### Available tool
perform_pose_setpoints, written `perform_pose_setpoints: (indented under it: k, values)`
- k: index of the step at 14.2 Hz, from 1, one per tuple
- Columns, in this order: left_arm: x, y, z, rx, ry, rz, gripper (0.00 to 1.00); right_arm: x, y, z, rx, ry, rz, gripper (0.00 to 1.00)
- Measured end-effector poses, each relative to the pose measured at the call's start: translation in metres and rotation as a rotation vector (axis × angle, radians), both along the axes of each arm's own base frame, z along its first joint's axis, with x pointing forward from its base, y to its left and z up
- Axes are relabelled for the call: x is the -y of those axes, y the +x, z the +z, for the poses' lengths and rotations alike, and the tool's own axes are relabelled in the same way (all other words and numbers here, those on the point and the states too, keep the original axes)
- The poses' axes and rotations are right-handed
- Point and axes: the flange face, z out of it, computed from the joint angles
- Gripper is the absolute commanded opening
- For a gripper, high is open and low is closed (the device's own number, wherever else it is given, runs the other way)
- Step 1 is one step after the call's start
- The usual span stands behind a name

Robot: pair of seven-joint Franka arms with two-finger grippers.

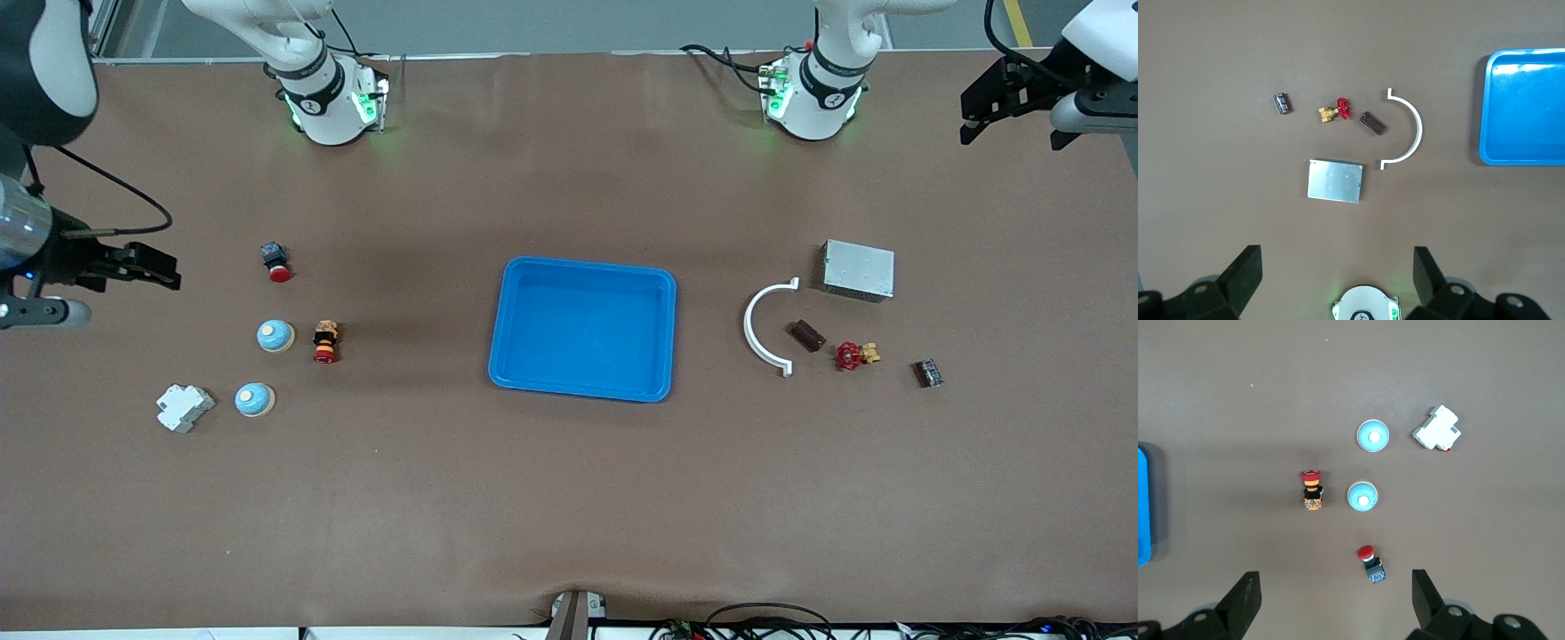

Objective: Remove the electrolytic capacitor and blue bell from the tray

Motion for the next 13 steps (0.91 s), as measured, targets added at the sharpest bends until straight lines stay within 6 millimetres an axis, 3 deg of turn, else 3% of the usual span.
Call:
perform_pose_setpoints:
  k: [13]
  values:
    - [0.000,0.000,0.001,0.001,0.000,0.000,1.00,0.003,-0.016,0.035,0.036,-0.002,-0.004,1.00]
